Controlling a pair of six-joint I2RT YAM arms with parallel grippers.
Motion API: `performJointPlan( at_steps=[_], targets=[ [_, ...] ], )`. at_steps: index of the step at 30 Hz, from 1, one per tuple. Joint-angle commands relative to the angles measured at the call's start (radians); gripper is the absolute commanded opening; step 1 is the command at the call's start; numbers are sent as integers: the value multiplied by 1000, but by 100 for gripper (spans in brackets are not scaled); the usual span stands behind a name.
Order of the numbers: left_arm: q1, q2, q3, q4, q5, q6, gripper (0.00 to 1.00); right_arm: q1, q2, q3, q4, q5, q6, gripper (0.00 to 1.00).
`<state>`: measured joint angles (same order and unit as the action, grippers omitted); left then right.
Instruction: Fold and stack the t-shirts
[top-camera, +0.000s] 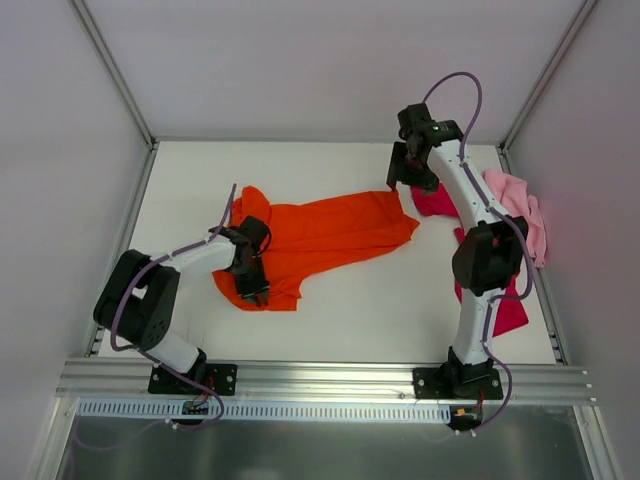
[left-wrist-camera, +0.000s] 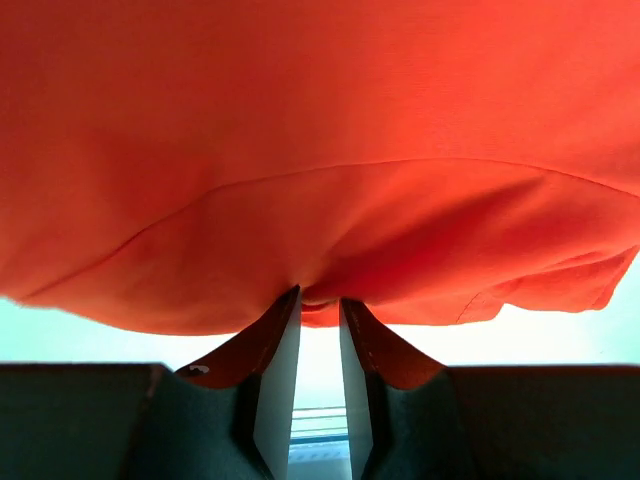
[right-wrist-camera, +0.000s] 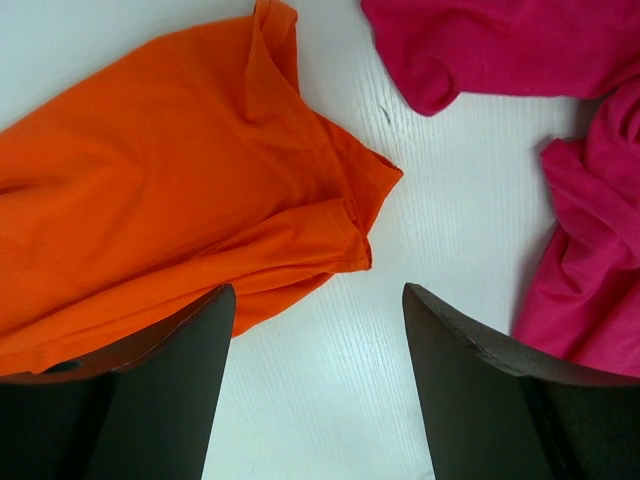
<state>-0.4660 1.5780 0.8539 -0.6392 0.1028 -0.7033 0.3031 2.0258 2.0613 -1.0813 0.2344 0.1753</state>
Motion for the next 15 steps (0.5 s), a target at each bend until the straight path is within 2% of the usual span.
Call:
performJointPlan(
  at_steps=[1,4,8,15],
  targets=[
    [87,-84,-93,19,-31,-41,22,-4,-96,-79,14,-12,-16,72],
    [118,-98,-104,0,-69,-19,20,-2,-114,-115,11,-9,-7,72],
    [251,-174,-116,-33,-80,11,18,2,-153,-200,26,13,4,72],
    [276,-135,-55,-63,-130,50,19,1,-225,-377,64,-55,16,72]
  ],
)
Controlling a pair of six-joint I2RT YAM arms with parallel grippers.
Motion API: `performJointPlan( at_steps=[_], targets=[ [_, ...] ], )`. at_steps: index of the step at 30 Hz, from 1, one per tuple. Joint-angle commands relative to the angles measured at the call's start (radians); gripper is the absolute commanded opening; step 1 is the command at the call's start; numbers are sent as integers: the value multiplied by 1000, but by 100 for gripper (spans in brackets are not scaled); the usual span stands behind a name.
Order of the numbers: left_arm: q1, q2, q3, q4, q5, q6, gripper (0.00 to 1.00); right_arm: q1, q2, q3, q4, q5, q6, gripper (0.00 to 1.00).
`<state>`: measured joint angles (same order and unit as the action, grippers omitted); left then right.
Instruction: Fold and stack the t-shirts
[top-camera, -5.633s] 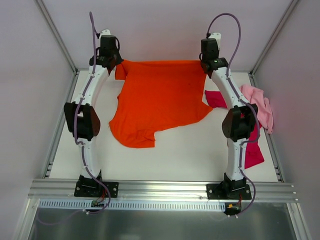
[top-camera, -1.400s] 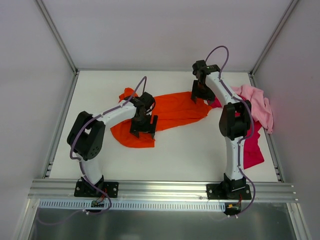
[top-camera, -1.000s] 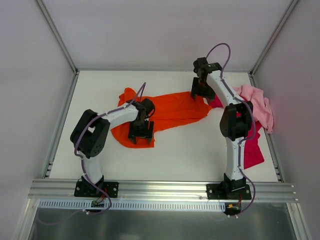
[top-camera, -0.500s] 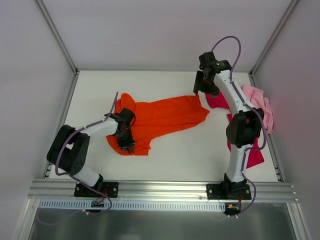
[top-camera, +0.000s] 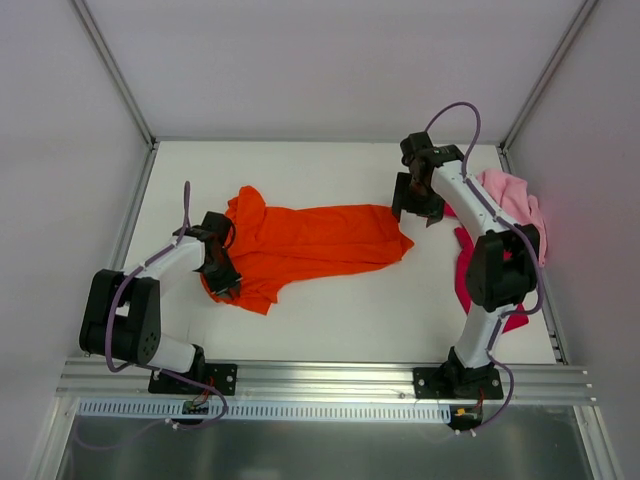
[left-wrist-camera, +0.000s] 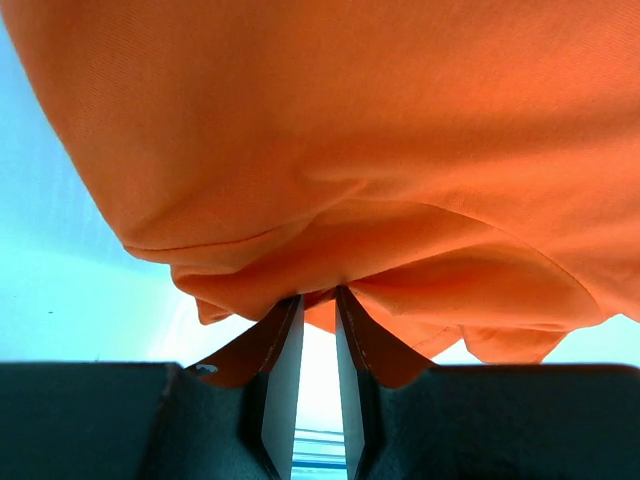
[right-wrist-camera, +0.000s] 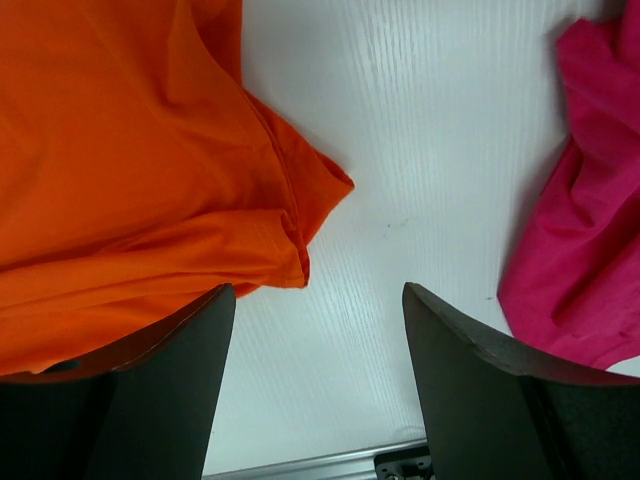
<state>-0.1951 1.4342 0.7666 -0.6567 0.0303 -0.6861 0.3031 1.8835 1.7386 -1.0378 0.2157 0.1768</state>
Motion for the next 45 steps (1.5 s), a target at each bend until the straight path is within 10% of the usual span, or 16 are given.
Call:
performJointPlan(
  at_steps=[1,17,21,27,42,45],
  targets=[
    [11,12,31,-49,-56,33,19,1,-95,-103,47,-39,15,72],
    [109,2,60,-94,-66,16,19,2,92,45,67,-197,-8,72],
    [98,-12,74,-92,-33,10,54,2,195,215,35,-205,-3,73],
    [98,0,83,-98,-41,26,74,4,344,361,13,-194,-26,73],
    [98,-26,74,-96,-9,28,71,-9,430,450,-36,-124,-40,70],
    [98,-24,73,-106,-12,34,47,-13,462,495,-50,-131,-36,37]
  ],
)
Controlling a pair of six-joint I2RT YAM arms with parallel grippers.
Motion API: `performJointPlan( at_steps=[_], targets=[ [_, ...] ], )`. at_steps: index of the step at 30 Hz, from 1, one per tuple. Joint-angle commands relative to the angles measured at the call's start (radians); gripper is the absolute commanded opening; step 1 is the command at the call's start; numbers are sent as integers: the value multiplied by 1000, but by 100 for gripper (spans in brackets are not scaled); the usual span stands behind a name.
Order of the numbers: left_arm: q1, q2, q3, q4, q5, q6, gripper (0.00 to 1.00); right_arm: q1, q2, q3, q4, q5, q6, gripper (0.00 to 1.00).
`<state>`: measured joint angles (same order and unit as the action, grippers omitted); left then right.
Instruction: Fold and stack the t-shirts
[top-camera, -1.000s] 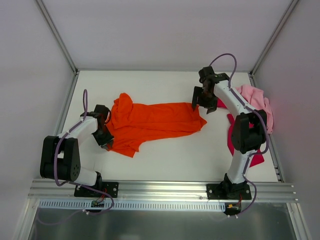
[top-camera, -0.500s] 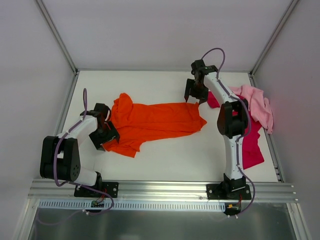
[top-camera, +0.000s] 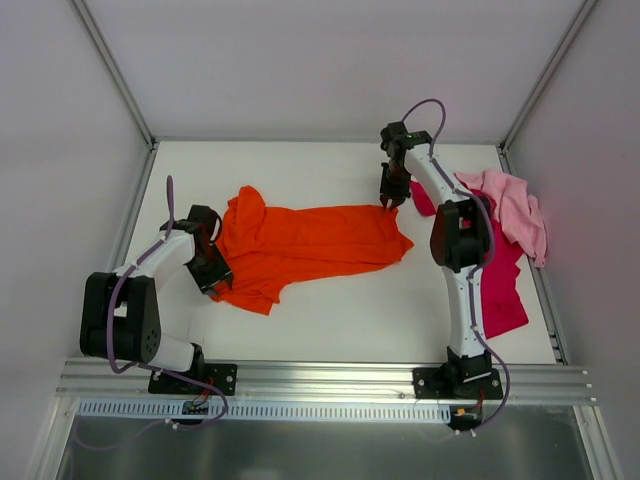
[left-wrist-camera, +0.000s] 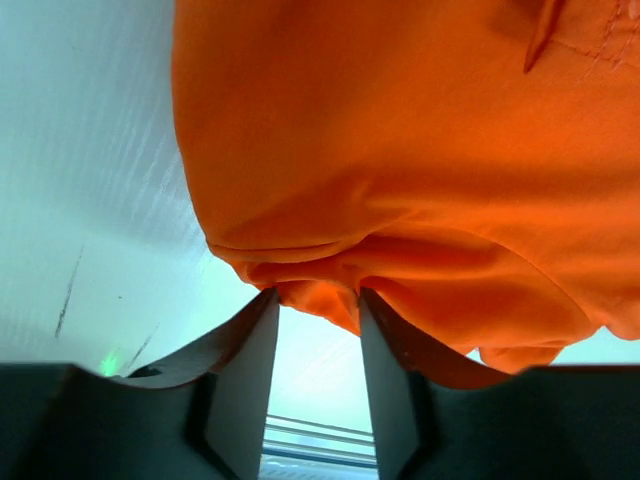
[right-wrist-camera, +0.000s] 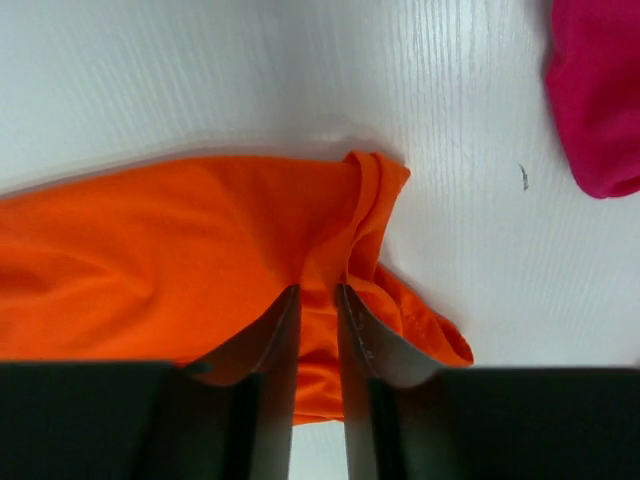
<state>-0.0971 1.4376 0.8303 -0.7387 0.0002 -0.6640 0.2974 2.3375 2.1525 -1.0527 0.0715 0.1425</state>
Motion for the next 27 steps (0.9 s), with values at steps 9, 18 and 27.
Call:
performJointPlan(
  at_steps=[9,18,27],
  targets=[
    [0,-72,-20,-53,-20,20,21,-64,43,167,-47,-84,52,1],
    [0,-83,-37,-33,-3,6,57,-67,-56,69,-47,5,-26,54],
    [2,-71,-36,-27,23,6,59,-66,-84,-2,-47,-22,-14,58]
  ],
)
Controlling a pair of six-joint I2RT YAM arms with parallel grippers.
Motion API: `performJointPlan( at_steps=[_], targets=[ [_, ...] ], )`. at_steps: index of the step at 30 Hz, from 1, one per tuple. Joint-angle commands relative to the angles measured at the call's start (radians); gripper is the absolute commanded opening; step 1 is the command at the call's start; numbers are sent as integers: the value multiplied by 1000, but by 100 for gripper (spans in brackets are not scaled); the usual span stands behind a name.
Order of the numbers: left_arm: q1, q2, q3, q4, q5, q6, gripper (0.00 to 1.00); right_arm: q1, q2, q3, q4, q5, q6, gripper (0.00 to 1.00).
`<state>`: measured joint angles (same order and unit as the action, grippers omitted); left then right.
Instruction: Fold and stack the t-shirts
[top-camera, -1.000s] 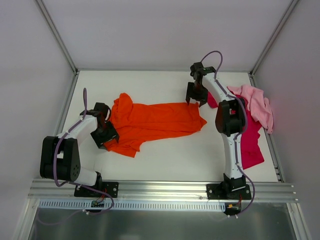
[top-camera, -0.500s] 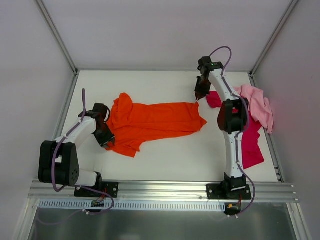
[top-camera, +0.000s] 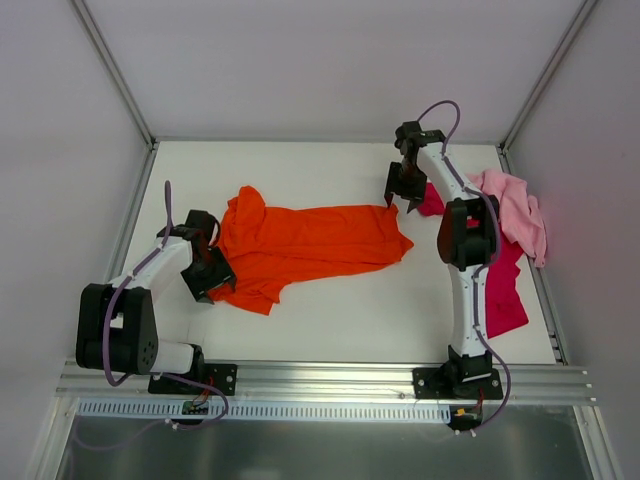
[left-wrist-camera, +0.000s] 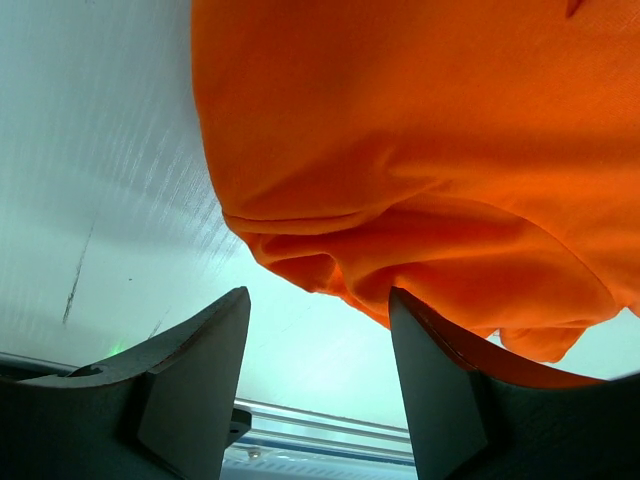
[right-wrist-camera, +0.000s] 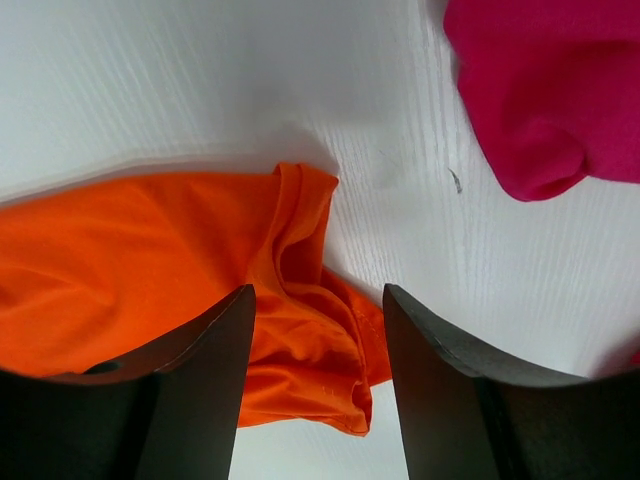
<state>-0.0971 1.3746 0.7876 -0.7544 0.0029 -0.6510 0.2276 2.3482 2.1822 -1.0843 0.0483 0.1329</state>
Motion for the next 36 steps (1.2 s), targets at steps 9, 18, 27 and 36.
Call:
performJointPlan(
  at_steps=[9,18,27,36],
  targets=[
    [2,-31,21,-45,3,-4,59,3,-78,-75,9,-85,-10,60],
    [2,-26,-8,-33,9,-13,59,3,-63,-124,103,-235,-36,59],
    [2,-5,-24,-14,12,-12,56,4,-1,-56,123,-245,-45,1],
    [0,10,-17,-30,11,-7,53,-5,55,117,124,-162,-52,1]
  ],
)
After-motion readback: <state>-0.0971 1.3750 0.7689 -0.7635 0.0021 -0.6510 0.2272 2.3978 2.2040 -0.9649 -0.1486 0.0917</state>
